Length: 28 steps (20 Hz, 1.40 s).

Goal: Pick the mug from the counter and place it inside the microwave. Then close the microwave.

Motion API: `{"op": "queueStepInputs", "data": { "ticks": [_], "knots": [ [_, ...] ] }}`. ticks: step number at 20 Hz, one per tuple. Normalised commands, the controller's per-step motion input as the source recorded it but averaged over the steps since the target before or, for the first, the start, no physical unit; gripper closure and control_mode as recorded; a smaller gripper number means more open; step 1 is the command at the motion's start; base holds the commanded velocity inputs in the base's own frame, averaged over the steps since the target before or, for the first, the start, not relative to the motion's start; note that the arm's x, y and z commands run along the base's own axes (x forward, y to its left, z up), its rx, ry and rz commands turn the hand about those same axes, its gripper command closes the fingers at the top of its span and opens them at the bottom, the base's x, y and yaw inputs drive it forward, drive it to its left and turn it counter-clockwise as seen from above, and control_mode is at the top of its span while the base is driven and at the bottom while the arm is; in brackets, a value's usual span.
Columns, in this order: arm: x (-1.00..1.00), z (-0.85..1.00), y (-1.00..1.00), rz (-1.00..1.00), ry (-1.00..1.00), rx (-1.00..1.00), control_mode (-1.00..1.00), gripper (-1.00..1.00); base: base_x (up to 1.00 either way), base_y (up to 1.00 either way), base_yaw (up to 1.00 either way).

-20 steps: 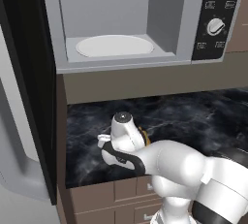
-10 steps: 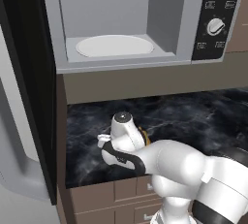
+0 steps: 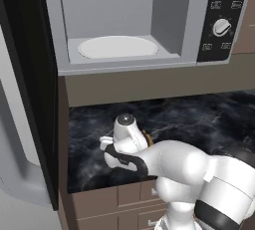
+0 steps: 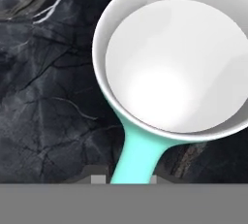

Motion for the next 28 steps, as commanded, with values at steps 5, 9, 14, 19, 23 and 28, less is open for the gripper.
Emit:
{"op": "queueStepInputs", "data": {
  "ticks": [5, 9, 14, 19, 23, 28],
  "knots": [
    [-0.12, 0.15, -0.02, 0.01, -0.10, 0.00, -1.00, 1.00, 0.00, 0.00, 0.00],
    [-0.33, 0.52, -0.17, 0.06, -0.08, 0.00, -1.00, 1.00, 0.00, 0.00, 0.00],
    [-0.52, 0.88, -0.51, 0.11, -0.05, 0.00, -1.00, 1.00, 0.00, 0.00, 0.00],
    [-0.32, 0.86, -0.55, 0.11, 0.00, 0.00, -1.00, 1.00, 0.00, 0.00, 0.00],
    [-0.35, 0.91, -0.27, 0.12, 0.00, 0.00, -1.00, 1.00, 0.00, 0.00, 0.00],
    [-0.55, 0.95, 0.00, 0.12, 0.00, 0.00, -1.00, 1.00, 0.00, 0.00, 0.00]
  ]
}}
